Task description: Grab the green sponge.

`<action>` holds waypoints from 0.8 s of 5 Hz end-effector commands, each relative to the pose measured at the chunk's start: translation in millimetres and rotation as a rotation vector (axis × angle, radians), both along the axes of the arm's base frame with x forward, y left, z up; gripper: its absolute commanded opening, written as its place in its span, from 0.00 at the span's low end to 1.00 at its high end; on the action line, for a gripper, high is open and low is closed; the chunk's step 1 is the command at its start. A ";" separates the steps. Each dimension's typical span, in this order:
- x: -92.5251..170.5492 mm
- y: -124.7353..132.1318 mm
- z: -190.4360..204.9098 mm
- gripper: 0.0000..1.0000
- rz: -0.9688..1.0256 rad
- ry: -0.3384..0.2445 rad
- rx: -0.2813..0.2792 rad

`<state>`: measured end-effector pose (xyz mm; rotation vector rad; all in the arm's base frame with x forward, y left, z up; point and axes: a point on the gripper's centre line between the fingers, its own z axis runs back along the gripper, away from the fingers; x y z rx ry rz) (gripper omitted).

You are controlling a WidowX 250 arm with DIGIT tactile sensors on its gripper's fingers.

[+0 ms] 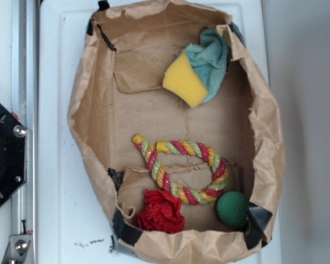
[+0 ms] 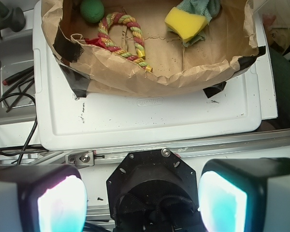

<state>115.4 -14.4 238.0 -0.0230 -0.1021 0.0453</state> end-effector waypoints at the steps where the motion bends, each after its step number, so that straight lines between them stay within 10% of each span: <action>1: 0.0 0.0 0.0 1.00 0.000 0.000 0.000; 4: 84.5 27.0 19.6 1.00 0.078 -0.143 0.001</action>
